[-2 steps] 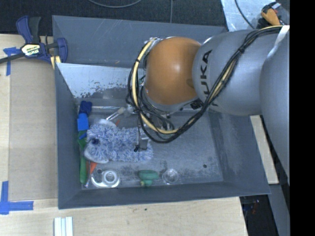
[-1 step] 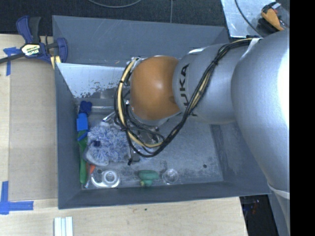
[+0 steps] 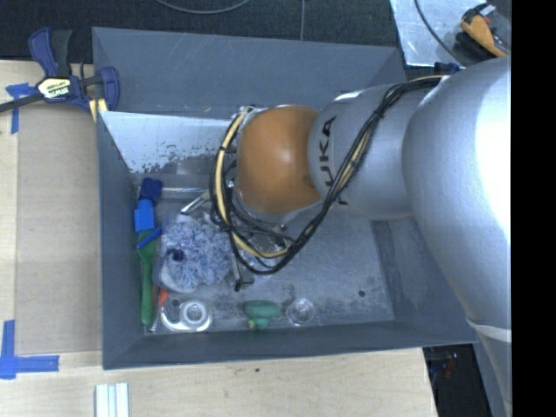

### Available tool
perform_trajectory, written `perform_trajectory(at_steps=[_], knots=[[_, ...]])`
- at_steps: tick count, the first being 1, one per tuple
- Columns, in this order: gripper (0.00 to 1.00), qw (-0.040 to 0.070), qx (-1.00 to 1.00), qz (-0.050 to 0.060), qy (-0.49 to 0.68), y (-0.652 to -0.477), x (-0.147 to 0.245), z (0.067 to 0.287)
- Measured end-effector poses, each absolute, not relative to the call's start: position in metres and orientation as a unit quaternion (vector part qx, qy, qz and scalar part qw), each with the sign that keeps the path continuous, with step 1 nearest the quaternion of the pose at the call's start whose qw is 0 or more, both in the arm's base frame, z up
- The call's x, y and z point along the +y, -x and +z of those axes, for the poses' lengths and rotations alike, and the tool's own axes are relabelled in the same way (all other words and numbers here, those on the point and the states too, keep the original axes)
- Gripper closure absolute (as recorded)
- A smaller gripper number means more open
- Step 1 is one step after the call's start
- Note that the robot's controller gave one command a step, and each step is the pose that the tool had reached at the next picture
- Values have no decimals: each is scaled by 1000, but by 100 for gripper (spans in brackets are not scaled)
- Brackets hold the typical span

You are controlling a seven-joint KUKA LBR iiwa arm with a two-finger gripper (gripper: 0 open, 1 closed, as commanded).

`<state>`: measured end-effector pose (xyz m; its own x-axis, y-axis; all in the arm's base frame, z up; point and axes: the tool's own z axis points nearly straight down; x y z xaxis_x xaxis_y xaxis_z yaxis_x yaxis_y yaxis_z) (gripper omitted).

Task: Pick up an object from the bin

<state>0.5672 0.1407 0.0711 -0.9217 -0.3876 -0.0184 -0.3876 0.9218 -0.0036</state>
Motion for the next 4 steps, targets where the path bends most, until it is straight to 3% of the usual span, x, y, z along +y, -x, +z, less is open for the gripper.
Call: perform_trajectory(at_steps=[1, 2, 4], knots=[[100, 8, 928, 0, 373, -563, 187, 72], [100, 8, 928, 0, 373, -563, 187, 72], [100, 8, 929, 0, 371, -563, 187, 100]])
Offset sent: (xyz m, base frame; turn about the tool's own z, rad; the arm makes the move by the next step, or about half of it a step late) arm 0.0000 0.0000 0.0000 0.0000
